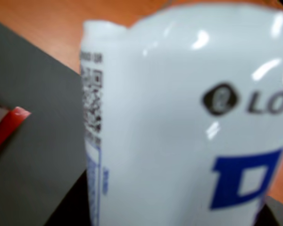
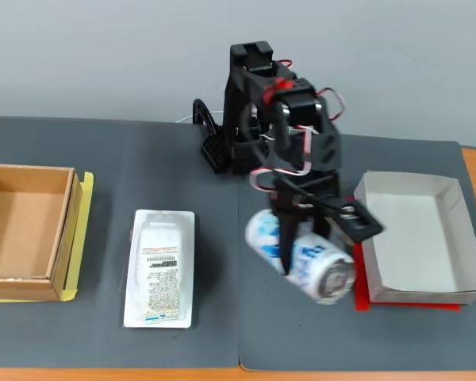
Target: Pick the can and put it in the brown box
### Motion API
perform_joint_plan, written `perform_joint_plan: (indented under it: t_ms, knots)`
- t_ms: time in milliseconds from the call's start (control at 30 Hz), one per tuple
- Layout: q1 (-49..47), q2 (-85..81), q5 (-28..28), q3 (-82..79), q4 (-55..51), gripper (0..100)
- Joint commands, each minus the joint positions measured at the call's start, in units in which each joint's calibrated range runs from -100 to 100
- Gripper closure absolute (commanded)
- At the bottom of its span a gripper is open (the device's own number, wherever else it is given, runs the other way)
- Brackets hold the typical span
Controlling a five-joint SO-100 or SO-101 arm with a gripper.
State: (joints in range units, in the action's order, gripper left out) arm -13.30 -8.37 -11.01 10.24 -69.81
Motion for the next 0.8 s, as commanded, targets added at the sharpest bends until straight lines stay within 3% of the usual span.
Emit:
perform_joint_plan:
  t_ms: [0,633,767]
  knots:
    - [5.59,-3.62,-1.86,3.24,-0.18,90]
    - [35.64,-5.57,-16.19,3.24,0.77,90]
    - [41.25,-4.80,-18.85,2.42,5.63,90]
